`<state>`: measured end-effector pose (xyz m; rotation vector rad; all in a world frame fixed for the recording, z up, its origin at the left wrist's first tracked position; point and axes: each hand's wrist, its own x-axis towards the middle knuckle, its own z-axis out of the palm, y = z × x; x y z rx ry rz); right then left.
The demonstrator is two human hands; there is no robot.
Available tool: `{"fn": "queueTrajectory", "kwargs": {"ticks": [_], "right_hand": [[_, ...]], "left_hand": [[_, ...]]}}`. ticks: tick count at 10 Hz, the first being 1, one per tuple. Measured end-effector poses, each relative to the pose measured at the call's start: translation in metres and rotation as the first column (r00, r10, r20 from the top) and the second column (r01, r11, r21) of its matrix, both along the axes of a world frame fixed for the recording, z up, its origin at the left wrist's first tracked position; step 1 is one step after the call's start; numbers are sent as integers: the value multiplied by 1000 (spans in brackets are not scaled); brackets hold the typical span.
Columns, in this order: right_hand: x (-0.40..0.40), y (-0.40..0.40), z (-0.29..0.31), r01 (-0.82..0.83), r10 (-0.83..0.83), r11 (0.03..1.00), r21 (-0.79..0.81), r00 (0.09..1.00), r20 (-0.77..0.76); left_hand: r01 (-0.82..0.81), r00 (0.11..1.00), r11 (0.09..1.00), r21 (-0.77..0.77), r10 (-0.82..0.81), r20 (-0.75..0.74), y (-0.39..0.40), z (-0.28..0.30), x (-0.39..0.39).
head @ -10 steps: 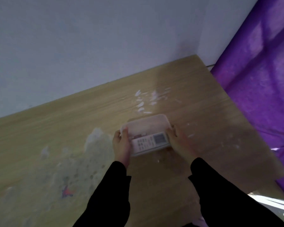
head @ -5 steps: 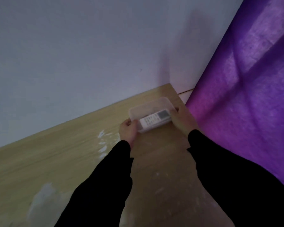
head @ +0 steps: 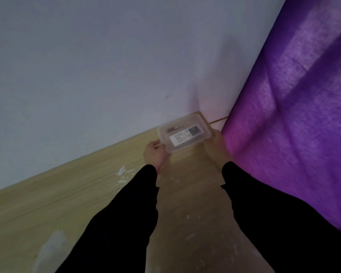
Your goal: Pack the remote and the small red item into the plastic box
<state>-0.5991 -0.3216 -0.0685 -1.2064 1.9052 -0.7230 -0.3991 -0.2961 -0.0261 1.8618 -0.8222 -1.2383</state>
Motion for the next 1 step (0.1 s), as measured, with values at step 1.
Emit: {"fn": "queueTrajectory", "kwargs": {"ticks": [1], "right_hand": [[27, 32, 33, -31, 16, 993, -118, 991, -130]], "left_hand": [[20, 1000, 998, -55, -20, 1, 24, 13, 17]]}}
